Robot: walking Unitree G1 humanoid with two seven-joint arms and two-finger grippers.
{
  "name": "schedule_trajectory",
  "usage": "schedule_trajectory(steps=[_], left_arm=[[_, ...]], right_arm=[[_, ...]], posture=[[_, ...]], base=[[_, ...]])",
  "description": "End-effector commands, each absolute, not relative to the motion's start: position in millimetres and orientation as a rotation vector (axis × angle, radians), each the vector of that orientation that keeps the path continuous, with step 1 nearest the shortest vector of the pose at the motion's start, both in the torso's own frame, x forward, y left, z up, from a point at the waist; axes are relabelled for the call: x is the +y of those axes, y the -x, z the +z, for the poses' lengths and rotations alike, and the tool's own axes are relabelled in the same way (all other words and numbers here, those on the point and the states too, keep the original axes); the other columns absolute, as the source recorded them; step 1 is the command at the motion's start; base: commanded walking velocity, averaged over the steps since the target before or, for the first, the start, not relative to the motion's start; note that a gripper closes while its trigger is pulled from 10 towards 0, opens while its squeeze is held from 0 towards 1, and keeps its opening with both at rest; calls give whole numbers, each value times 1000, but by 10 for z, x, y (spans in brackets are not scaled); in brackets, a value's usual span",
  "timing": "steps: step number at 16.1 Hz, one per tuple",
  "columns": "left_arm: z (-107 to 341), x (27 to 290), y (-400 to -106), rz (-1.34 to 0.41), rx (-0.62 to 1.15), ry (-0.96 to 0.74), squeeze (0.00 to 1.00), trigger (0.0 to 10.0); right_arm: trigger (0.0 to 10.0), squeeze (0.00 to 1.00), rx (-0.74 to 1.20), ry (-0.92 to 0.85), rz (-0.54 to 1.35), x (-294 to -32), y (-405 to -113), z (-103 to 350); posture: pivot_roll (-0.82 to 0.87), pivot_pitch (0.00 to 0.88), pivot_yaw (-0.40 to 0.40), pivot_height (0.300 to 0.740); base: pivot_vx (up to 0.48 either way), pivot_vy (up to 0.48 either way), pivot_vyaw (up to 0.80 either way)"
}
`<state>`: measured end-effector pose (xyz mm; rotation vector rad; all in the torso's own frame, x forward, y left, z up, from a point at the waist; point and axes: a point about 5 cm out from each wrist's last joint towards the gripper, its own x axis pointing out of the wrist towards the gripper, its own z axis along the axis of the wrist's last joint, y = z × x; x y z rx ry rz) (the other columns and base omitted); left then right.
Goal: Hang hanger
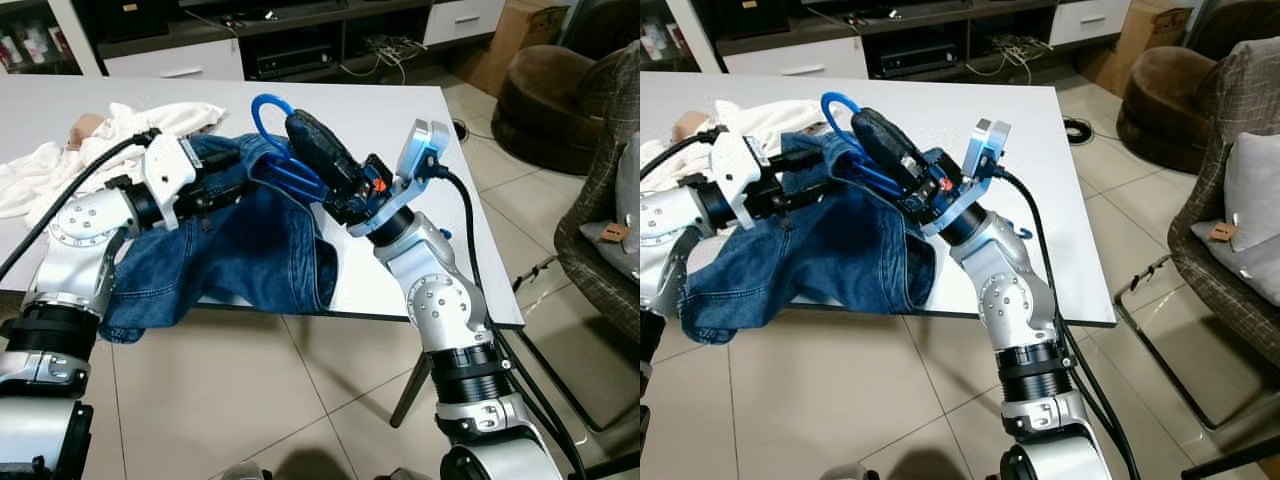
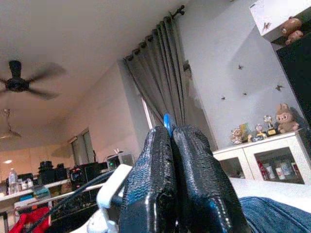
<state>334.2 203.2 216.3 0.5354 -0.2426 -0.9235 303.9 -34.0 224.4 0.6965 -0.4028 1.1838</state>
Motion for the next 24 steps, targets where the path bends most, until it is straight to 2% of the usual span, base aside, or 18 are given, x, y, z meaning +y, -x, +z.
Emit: schedule_trajectory(steps=[1,7,8,9,12,14,15,16,20,24], left_arm=[[2238,1947,-3314,-986,-273,-543,0,10000],[1945,2164,-3232,-1006,-83,-706,0,10000],[1897,2211,-3198,-1014,-52,-705,239,10000],[1881,2230,-3183,-1018,-39,-698,1000,10000],[1900,2272,-3131,-1058,-26,-640,1000,10000],[1947,2302,-3165,-1013,-67,-711,1000,10000],[2004,2303,-3188,-986,-111,-752,259,10000],[2083,2287,-3199,-971,-158,-760,0,10000],[2250,2284,-3182,-975,-200,-794,0,10000],[2233,2401,-3134,-1010,-112,-835,0,10000]], right_arm=[[10000,0,-421,-672,1257,-239,-2973,2320],[10000,0,-424,-657,1245,-274,-2979,2304],[10000,0,-421,-651,1248,-287,-2969,2293],[10000,0,-420,-647,1251,-293,-2965,2290],[10000,0,-422,-626,1267,-304,-2953,2302],[10000,0,-423,-606,1284,-309,-2947,2310],[10000,0,-419,-594,1291,-312,-2945,2299],[10000,0,-412,-586,1289,-318,-2948,2280],[10000,0,-376,-566,1257,-337,-2987,2179],[10000,0,-373,-551,1254,-362,-3007,2154]], posture=[[-24,0,45,740],[-26,0,47,740],[-21,0,40,740],[-21,0,40,740],[-20,0,37,740],[-17,0,37,740],[-16,0,38,740],[-16,0,40,740],[-16,0,46,740],[-11,0,46,740]], base=[[0,0,0],[0,0,0],[0,0,0],[0,0,0],[0,0,0],[0,0,0],[0,0,0],[0,0,0],[0,0,0],[0,0,0]])
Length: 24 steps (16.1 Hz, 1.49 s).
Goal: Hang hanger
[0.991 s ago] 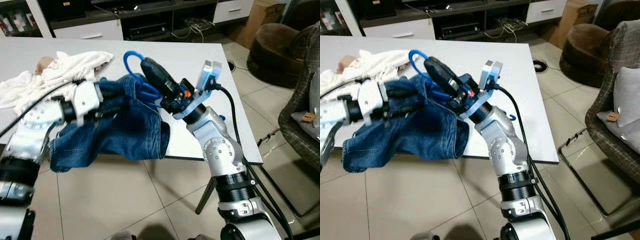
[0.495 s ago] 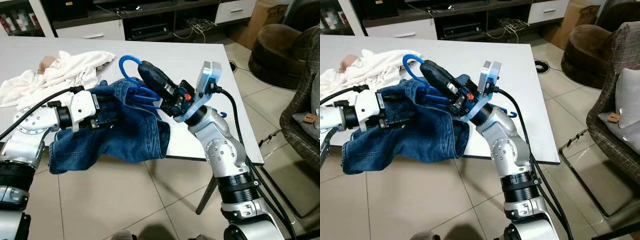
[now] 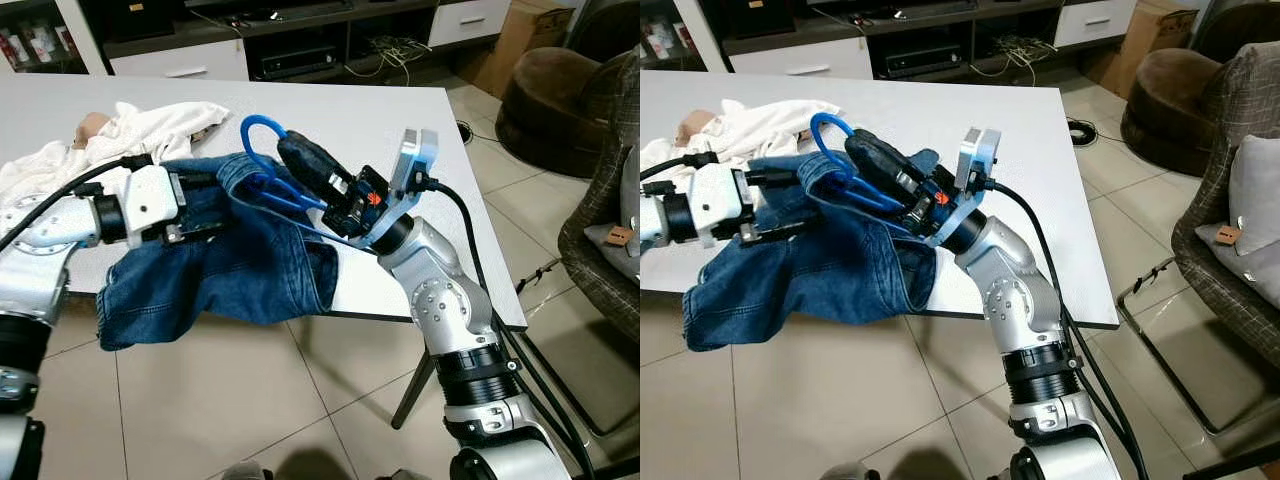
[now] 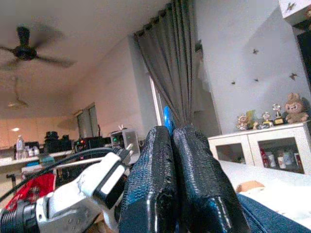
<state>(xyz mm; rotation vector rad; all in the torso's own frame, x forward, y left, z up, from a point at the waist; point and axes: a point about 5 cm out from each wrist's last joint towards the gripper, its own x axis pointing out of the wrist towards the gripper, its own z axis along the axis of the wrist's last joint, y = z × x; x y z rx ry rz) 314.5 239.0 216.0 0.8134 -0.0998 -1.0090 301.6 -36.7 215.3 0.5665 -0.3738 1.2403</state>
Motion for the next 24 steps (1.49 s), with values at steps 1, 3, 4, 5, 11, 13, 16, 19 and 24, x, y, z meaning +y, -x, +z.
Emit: schedule_trajectory(steps=[1,3,4,5,11,13,16,19,24], left_arm=[[2227,2434,-3129,-1012,-91,-838,0,10000],[2229,2536,-3138,-1019,-41,-847,0,10000],[2236,2546,-3143,-1027,-31,-853,0,10000],[2249,2538,-3151,-1039,-29,-855,0,10000],[2225,2450,-3181,-1146,20,-813,0,10000],[2166,2411,-3165,-1194,55,-809,0,10000],[2142,2374,-3162,-1223,63,-805,0,5333],[2154,2340,-3140,-1245,31,-780,0,0],[2163,2322,-3096,-1273,-1,-758,0,0]], right_arm=[[10000,0,-378,-547,1264,-364,-2997,2161],[10000,0,-416,-513,1350,-346,-2900,2240],[10000,0,-432,-482,1390,-331,-2861,2267],[10000,0,-445,-441,1422,-315,-2835,2280],[10000,0,-476,-354,1455,-260,-2802,2304],[10000,0,-488,-338,1469,-211,-2773,2305],[10000,0,-497,-327,1481,-190,-2760,2310],[10000,0,-496,-318,1486,-204,-2753,2303],[10000,0,-506,-323,1490,-210,-2763,2326]], posture=[[-11,0,46,740],[-5,0,44,740],[-5,0,44,740],[-5,0,45,740],[-7,0,49,740],[-9,0,55,740],[-9,0,56,740],[-10,0,55,740],[-5,0,50,740]], base=[[0,0,0],[0,0,0],[0,0,0],[0,0,0],[0,0,0],[0,0,0],[0,0,0],[0,0,0],[0,0,0]])
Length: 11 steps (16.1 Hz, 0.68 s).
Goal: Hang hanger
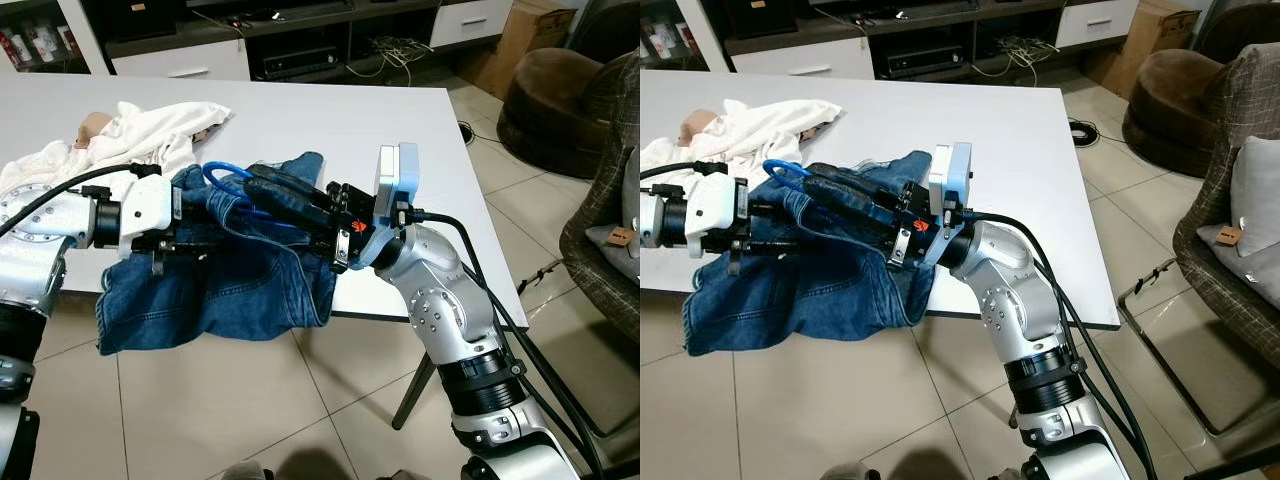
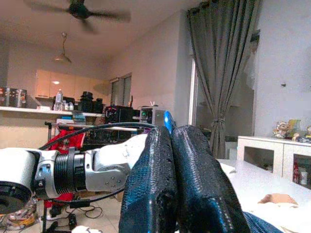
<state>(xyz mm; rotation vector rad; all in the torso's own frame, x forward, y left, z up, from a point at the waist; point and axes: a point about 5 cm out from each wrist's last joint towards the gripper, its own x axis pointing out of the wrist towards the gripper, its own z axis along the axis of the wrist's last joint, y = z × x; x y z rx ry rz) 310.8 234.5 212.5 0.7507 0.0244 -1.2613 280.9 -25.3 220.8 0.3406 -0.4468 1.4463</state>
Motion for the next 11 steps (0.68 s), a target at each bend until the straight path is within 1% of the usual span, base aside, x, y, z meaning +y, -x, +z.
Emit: schedule_trajectory(steps=[1,11], left_arm=[[2161,2320,-3091,-1277,-1,-758,0,0],[2179,2276,-3057,-1296,-48,-752,0,0]], right_arm=[[10000,0,-506,-322,1490,-213,-2764,2326],[10000,0,-507,-329,1434,-281,-2842,2323]], posture=[[-5,0,50,740],[-9,0,48,740]], base=[[0,0,0],[0,0,0]])
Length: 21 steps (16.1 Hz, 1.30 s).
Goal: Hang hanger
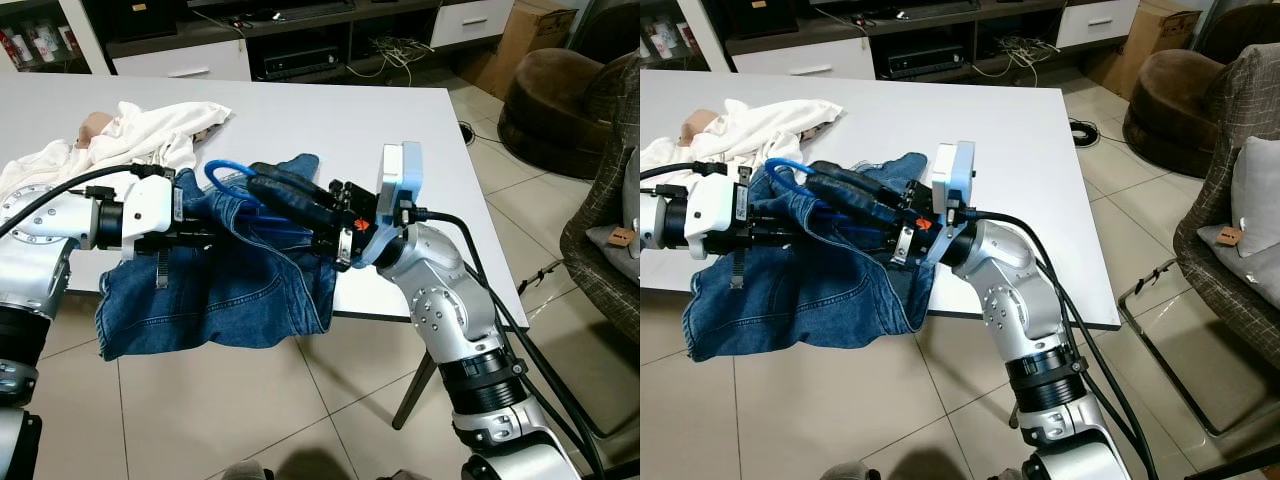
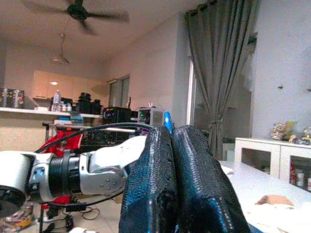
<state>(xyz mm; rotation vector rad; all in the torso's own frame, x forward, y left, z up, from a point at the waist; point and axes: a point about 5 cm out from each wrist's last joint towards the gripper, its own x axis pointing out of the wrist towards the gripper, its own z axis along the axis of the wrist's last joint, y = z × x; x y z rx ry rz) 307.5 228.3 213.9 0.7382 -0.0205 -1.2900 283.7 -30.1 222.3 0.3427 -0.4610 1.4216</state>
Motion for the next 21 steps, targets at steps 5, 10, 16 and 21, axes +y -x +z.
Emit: schedule_trajectory(steps=[5,10,16,21], left_arm=[[2163,2279,-3027,-1310,-49,-741,0,0],[2158,2274,-3004,-1328,-50,-727,0,0],[2225,2297,-3062,-1244,-122,-696,0,0],[2302,2530,-3134,-1078,-139,-652,0,0]], right_arm=[[10000,0,-518,-336,1395,-304,-2888,2335],[10000,0,-522,-338,1379,-316,-2895,2337],[10000,0,-516,-337,1374,-309,-2894,2325],[10000,0,-511,-335,1359,-310,-2904,2317]], posture=[[-6,0,48,740],[-7,0,47,740],[-7,0,48,740],[-6,0,45,740]], base=[[0,0,0],[0,0,0],[0,0,0],[0,0,0]])
